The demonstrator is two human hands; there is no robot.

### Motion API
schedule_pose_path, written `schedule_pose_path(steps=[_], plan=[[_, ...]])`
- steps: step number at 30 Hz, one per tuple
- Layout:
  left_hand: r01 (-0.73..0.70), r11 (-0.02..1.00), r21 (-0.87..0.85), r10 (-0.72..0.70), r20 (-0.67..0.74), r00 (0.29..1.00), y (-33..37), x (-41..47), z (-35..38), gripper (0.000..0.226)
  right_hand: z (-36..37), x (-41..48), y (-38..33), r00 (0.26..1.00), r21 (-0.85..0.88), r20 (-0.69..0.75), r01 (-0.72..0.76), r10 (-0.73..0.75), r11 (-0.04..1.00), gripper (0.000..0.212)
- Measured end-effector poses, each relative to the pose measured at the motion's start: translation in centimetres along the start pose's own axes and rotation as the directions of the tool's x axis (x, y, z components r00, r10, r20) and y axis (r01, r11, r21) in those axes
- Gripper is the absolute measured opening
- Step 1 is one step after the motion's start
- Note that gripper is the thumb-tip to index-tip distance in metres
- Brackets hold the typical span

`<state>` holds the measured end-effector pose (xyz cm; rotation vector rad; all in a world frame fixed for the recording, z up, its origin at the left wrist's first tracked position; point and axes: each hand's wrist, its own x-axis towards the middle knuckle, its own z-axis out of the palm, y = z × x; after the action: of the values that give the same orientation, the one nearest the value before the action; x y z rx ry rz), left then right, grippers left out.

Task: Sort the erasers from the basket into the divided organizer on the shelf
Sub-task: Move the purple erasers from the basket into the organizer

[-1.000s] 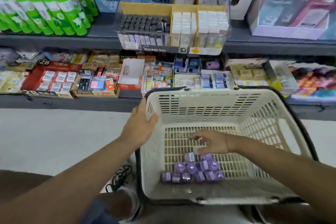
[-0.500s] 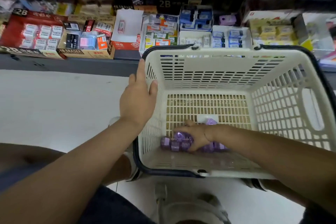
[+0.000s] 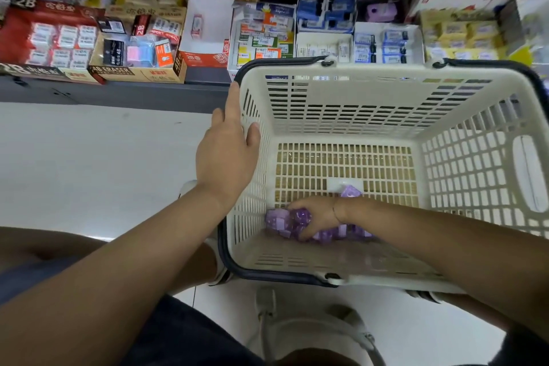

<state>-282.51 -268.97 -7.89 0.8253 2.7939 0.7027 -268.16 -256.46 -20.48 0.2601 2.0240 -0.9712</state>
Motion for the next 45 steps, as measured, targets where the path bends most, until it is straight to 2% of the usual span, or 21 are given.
schedule_pose_path(steps=[3,7,9,13,18,20,23,25,30,35,40,45], plan=[[-0.003,1.000,0.002,0.003,0.010,1.000,0.0,0.0,0.1,0.064,0.2,0.1,0.1,1.000,0.057,0.005,0.008,-0.008,0.998,0.071],[-0.003,1.000,0.002,0.003,-0.003,1.000,-0.1,0.1,0.0,0.063,0.0,-0.1,0.3,1.000,0.048,0.025,-0.009,0.007,0.999,0.075],[-0.001,1.000,0.004,0.001,-0.006,1.000,0.0,0.1,0.0,0.063,0.1,-0.1,0.6,1.000,0.080,0.019,-0.016,0.014,0.997,0.068],[-0.006,1.000,-0.001,0.006,-0.005,1.000,0.0,0.1,0.0,0.063,0.2,-0.4,1.5,0.999,0.209,0.014,-0.050,0.048,0.977,0.059],[0.003,1.000,0.004,-0.003,0.001,1.000,0.0,0.1,0.1,0.063,-0.2,-1.6,2.3,0.998,0.437,0.061,-0.055,0.031,0.898,0.042],[0.008,1.000,0.008,-0.008,0.001,1.000,0.0,0.1,0.1,0.063,-0.2,-1.8,2.4,0.997,0.418,0.062,-0.061,0.038,0.906,0.043],[0.011,1.000,0.013,-0.011,0.000,1.000,0.1,0.1,0.1,0.063,0.2,-1.2,2.5,0.995,0.311,0.045,-0.093,0.084,0.946,0.063],[0.014,1.000,0.020,-0.014,-0.003,1.000,0.1,0.1,0.1,0.063,0.6,-0.7,2.1,0.995,0.284,0.021,-0.100,0.098,0.953,0.068],[0.014,1.000,0.024,-0.014,-0.007,1.000,0.0,0.1,0.2,0.063,0.7,0.4,0.8,0.997,0.228,-0.009,-0.069,0.073,0.971,0.056],[0.013,1.000,0.025,-0.013,-0.015,1.000,0.0,0.2,0.2,0.063,0.0,1.9,-0.6,0.997,0.197,0.067,-0.062,0.049,0.978,0.025],[0.007,1.000,0.024,-0.007,-0.016,1.000,0.0,0.2,0.1,0.063,-0.8,2.1,-0.6,0.992,0.145,0.119,-0.051,0.034,0.988,0.026],[-0.002,1.000,0.020,0.003,-0.015,1.000,0.0,0.1,0.1,0.063,-0.5,1.8,-0.3,0.998,0.182,0.035,-0.061,0.056,0.981,0.026]])
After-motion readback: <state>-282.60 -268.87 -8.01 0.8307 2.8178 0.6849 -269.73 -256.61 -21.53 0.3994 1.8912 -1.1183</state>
